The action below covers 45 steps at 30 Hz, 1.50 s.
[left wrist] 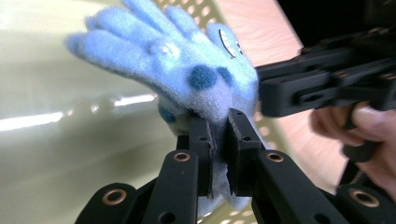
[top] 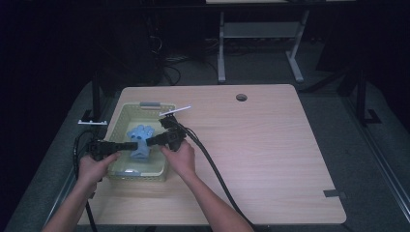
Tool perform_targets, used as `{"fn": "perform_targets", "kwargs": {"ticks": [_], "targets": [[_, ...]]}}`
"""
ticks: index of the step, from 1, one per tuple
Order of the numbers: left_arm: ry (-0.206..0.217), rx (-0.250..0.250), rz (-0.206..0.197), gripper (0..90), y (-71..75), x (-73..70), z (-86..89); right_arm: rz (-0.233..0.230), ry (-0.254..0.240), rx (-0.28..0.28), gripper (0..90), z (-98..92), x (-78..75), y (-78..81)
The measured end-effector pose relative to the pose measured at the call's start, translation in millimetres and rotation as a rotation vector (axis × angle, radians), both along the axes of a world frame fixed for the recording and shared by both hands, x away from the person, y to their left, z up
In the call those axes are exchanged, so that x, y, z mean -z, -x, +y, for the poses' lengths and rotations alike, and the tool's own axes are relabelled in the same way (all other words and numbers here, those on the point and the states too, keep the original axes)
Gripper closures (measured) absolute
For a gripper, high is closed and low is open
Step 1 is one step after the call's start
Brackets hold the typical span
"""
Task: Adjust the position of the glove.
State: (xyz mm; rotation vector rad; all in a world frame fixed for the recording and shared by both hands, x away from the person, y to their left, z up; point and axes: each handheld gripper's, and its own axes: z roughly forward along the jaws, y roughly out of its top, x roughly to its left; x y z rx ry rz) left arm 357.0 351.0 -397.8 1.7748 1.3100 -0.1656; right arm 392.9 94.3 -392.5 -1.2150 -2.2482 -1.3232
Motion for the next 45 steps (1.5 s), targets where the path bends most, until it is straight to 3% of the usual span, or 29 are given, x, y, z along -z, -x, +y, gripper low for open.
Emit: {"fn": "perform_targets", "kwargs": {"ticks": [1, 6, 12, 16, 18, 22, 26, 30, 33, 34, 37, 40, 45], "targets": [[-0.04, 0.003, 0.005, 82.5, -0.9, 1.1, -2.3, -0.001, -0.003, 0.001, 74.8, -1.2, 0.4, -0.4], [-0.143, 0.01, 0.034, 82.5, -6.7, 4.9, -12.5, -0.007, 0.002, -0.002, 73.9, -5.7, -0.5, 0.7], [-0.304, 0.01, 0.082, 81.5, -15.2, 5.6, -23.9, -0.021, -0.004, -0.008, 73.1, -9.8, -6.3, 3.0], [-0.331, -0.002, 0.148, 73.4, -19.8, 10.2, -24.3, -0.024, 0.0, -0.015, 72.5, -11.8, -9.2, 5.0], [-0.349, -0.04, 0.135, 59.2, -19.9, 9.1, -23.4, -0.033, -0.001, -0.019, 71.4, -12.7, -10.0, 5.4], [-0.345, -0.07, 0.115, 55.5, -18.1, 4.6, -13.5, -0.035, -0.004, -0.025, 71.4, -13.7, -12.3, 7.1], [-0.342, -0.084, 0.089, 62.0, -16.1, -1.0, -9.3, -0.044, 0.001, -0.022, 71.2, -15.9, -13.3, 7.7], [-0.361, -0.037, 0.09, 73.9, -17.5, -1.7, -18.6, -0.04, 0.004, -0.016, 70.5, -18.7, -12.6, 7.9], [-0.395, -0.018, 0.1, 74.6, -21.6, 0.7, -27.0, -0.039, 0.003, -0.013, 70.1, -21.7, -11.8, 7.5], [-0.389, -0.018, 0.105, 75.4, -23.0, 1.8, -29.0, -0.044, 0.003, -0.016, 69.6, -22.7, -11.1, 7.2], [-0.442, -0.001, 0.123, 75.6, -27.0, 4.7, -32.4, -0.041, 0.003, -0.011, 69.1, -25.1, -10.3, 6.9], [-0.445, 0.009, 0.145, 75.6, -30.9, 7.5, -33.7, -0.043, 0.003, -0.016, 68.8, -26.8, -9.9, 6.5], [-0.485, 0.027, 0.167, 75.6, -35.8, 10.0, -36.5, -0.046, 0.005, -0.012, 68.6, -28.2, -11.1, 6.4]]}}
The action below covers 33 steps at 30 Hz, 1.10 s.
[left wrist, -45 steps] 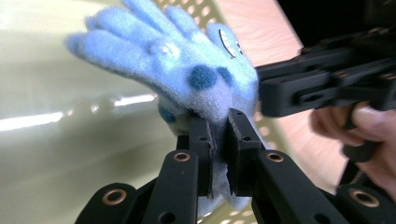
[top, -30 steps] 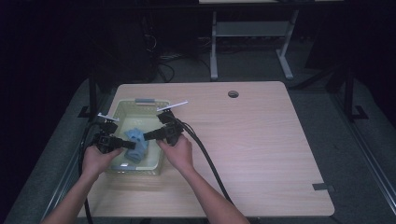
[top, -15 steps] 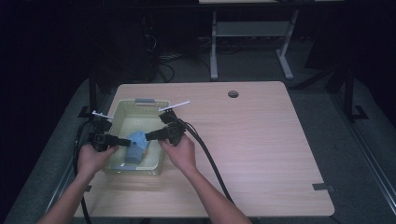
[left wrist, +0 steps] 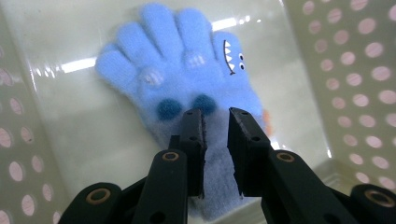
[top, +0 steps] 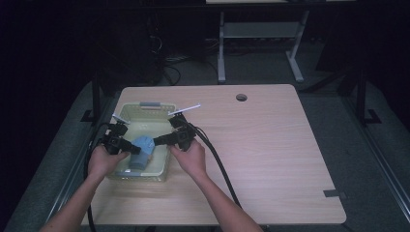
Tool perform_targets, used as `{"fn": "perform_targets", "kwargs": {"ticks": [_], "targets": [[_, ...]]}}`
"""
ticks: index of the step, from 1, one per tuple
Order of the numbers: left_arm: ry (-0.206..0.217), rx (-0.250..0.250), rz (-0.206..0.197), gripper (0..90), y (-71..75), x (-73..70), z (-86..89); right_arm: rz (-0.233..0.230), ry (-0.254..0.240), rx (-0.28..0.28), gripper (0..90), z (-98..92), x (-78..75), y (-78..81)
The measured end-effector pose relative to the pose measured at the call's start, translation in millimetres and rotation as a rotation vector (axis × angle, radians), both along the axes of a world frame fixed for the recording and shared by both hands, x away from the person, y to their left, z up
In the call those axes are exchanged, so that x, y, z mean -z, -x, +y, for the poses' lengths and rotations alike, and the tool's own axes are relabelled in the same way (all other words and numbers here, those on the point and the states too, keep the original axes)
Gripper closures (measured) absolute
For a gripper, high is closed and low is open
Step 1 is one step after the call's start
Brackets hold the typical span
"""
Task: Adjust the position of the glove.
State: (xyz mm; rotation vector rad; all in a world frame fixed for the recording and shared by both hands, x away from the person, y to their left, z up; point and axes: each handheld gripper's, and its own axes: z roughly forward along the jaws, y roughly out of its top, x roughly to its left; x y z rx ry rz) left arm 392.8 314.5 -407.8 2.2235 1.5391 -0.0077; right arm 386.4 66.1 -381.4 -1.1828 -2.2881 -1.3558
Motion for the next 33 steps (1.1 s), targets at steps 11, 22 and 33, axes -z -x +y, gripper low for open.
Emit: {"fn": "perform_targets", "kwargs": {"ticks": [11, 22, 33], "targets": [[-0.027, 0.009, 0.035, 74.8, -4.2, 6.3, -2.2, 0.005, 0.005, -0.006, 67.6, 0.1, 1.5, -0.5], [-0.047, 0.015, 0.05, 73.9, -6.0, 11.3, -0.2, 0.008, 0.013, -0.006, 67.5, 2.3, 3.6, -1.3], [0.05, 0.003, -0.009, 64.0, 0.2, -2.8, 4.6, 0.001, 0.016, -0.009, 65.4, -1.5, 0.0, -0.7]]}}
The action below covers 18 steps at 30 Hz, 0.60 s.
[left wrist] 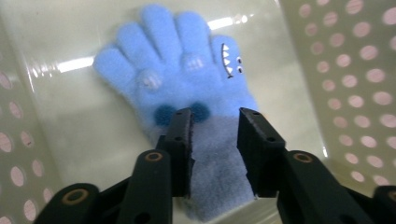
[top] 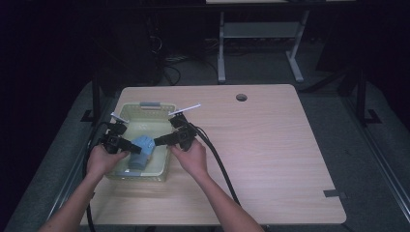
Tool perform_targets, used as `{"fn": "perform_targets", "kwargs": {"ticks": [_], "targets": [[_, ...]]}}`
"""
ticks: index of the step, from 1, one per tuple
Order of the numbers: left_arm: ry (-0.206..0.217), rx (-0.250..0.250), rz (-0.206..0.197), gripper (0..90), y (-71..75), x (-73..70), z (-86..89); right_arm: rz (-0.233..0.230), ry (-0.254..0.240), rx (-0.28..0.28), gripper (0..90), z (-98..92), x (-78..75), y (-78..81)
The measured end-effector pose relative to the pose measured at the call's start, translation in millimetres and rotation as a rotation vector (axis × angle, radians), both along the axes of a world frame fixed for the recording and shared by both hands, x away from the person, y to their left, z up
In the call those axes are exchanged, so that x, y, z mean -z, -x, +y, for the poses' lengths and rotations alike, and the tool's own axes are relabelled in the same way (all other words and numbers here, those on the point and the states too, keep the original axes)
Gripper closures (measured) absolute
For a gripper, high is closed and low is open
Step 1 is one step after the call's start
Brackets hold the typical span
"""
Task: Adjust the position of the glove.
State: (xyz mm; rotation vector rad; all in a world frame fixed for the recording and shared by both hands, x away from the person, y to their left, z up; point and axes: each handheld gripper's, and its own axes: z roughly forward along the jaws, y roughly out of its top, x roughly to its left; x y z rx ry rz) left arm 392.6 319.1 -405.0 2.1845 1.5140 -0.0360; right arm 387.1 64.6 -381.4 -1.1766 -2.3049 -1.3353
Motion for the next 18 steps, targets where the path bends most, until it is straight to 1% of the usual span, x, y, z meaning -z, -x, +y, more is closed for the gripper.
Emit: {"fn": "perform_targets", "kwargs": {"ticks": [1, 2, 3, 5, 7, 8, 9, 10, 11, 12, 13, 15, 16, 18], "targets": [[0.0, 0.0, 0.0, 63.6, 0.0, 0.0, 0.0, -0.004, 0.001, -0.003, 65.1, -0.3, -0.2, 0.1], [0.019, -0.007, -0.017, 62.9, 1.3, -1.7, -1.2, -0.009, 0.004, -0.007, 64.6, -1.2, -0.2, -0.1], [0.016, 0.004, -0.024, 61.4, 1.6, -3.3, -0.2, -0.005, 0.002, -0.003, 64.1, -1.4, -0.5, -0.1], [0.044, -0.018, -0.041, 59.0, 2.9, -4.8, -1.5, -0.01, -0.004, -0.001, 63.3, -2.5, -1.0, -0.3], [0.069, -0.029, -0.057, 56.2, 3.9, -7.5, -0.9, -0.009, -0.005, 0.0, 62.6, -4.2, -1.1, -0.3], [0.069, -0.029, -0.057, 54.7, 3.9, -7.5, -0.9, -0.002, 0.0, 0.002, 61.8, -5.5, -1.3, -0.2], [0.09, -0.032, -0.07, 53.3, 5.0, -10.3, 0.2, -0.004, -0.002, 0.002, 61.4, -7.3, -0.9, -0.2], [0.085, -0.017, -0.072, 52.4, 5.3, -12.1, 1.9, 0.0, -0.007, 0.006, 61.3, -8.1, -1.2, 0.0], [0.091, -0.011, -0.077, 51.2, 5.5, -13.0, 2.3, -0.001, -0.007, 0.009, 60.5, -9.3, -1.3, -0.1], [0.098, -0.013, -0.081, 50.2, 6.0, -14.3, 2.2, -0.005, 0.001, 0.007, 59.5, -10.6, -1.3, -0.5], [0.113, -0.017, -0.091, 48.8, 6.7, -15.7, 1.6, 0.0, -0.002, 0.01, 59.4, -11.6, -2.0, -0.5], [0.127, -0.02, -0.109, 46.1, 7.7, -18.1, 0.9, -0.013, -0.002, 0.01, 57.8, -14.8, -3.0, -0.9], [0.137, -0.021, -0.108, 44.4, 7.9, -19.2, 0.4, -0.008, -0.006, 0.013, 56.9, -16.0, -4.0, -0.8], [0.153, -0.025, -0.124, 41.6, 8.4, -21.0, -1.0, -0.016, -0.007, 0.018, 54.4, -19.0, -5.0, -1.0]]}}
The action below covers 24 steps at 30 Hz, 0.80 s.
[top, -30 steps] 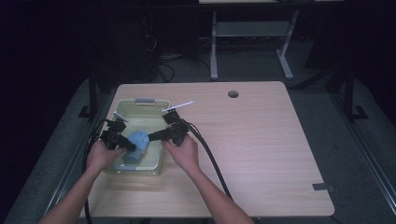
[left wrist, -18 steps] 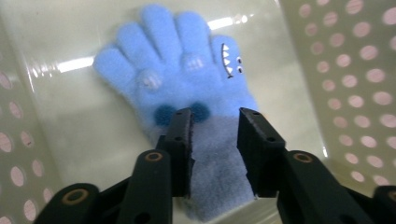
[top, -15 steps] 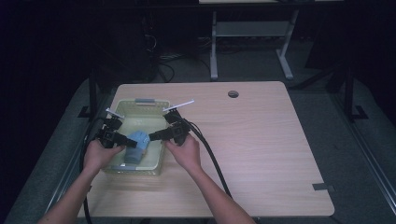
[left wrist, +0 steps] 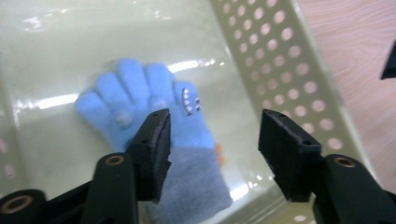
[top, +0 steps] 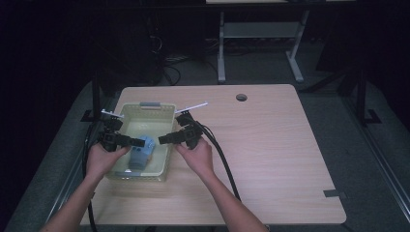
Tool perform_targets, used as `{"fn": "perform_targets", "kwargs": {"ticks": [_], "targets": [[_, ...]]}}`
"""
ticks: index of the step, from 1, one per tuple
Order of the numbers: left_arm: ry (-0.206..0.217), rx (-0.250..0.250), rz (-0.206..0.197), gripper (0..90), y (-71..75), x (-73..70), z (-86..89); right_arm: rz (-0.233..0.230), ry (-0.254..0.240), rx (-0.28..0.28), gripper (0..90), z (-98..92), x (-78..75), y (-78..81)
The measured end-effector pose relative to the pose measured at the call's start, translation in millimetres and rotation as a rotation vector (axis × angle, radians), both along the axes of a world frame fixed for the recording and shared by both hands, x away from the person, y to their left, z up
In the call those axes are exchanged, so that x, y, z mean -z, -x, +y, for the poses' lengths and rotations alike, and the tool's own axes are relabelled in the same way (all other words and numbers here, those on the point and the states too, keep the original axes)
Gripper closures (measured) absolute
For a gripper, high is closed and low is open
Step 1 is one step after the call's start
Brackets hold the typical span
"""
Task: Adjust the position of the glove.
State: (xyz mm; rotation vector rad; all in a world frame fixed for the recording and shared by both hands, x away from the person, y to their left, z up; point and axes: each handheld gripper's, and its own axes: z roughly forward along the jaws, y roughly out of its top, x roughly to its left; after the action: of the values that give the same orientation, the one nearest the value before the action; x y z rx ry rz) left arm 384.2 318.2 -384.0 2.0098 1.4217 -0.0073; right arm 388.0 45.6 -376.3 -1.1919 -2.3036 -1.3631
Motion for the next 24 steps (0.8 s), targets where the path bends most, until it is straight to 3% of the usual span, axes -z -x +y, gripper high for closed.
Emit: {"fn": "perform_targets", "kwargs": {"ticks": [6, 15, 24], "targets": [[0.053, 0.001, -0.021, 32.4, 1.0, -4.2, -4.4, 0.0, -0.013, 0.006, 48.6, -9.0, -1.5, -1.1], [0.073, 0.012, -0.055, 30.7, 4.1, -9.1, -7.1, -0.001, -0.029, 0.025, 41.8, -23.5, -1.6, -1.9], [0.085, -0.002, -0.082, 29.7, 6.3, -13.6, -6.8, 0.003, -0.033, 0.034, 40.5, -35.3, -1.2, -3.1]]}}
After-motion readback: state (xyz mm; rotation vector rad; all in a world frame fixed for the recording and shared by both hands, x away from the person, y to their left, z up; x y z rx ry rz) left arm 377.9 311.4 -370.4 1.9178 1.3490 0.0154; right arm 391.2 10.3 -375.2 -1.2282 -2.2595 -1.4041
